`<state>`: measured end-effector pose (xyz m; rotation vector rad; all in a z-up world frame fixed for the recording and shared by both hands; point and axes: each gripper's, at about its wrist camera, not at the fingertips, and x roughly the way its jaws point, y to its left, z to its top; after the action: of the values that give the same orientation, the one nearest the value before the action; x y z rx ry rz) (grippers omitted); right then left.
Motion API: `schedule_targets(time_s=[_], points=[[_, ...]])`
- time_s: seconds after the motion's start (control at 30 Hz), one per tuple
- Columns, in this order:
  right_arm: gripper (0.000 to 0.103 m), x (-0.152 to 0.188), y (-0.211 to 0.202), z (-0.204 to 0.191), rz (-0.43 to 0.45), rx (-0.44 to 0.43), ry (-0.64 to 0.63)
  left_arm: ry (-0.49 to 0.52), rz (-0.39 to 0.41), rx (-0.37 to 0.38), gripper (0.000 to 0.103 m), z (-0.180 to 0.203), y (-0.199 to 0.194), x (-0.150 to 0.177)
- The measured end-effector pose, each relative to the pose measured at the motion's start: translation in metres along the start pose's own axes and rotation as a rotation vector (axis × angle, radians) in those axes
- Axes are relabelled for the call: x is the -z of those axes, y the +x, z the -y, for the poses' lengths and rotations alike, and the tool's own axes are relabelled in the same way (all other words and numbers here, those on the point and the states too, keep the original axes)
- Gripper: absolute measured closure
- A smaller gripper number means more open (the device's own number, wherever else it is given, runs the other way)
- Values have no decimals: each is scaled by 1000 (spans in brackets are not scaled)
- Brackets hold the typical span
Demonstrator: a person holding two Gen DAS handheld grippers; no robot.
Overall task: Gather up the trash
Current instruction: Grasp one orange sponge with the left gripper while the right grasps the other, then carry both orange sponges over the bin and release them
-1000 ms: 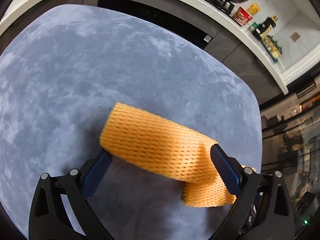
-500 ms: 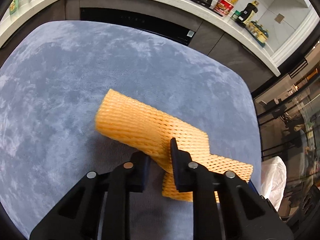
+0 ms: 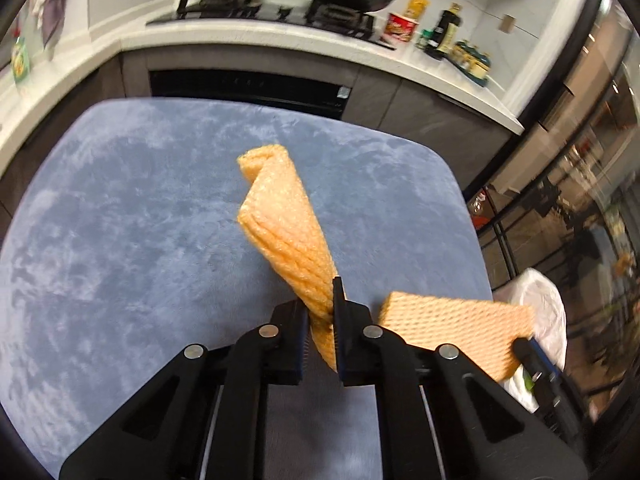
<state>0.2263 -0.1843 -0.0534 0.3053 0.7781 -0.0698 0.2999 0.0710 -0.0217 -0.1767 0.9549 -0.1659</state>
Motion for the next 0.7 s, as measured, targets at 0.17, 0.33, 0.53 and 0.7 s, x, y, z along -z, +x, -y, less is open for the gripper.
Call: schedule_targets(time_s=[0.17,0.33,0.53,0.7], points=[[94,-1,-39,14,62,24,21,89,19,16,94,24,-27,15],[94,0,-73,36,112,55,57,152,33,54,93,55,-48,27],[94,7,-109,69,160,96,113,234,46,84,93,96,-65,44],[94,14,-134,98,195,134,160,297,47,102,93,126,-73,57]])
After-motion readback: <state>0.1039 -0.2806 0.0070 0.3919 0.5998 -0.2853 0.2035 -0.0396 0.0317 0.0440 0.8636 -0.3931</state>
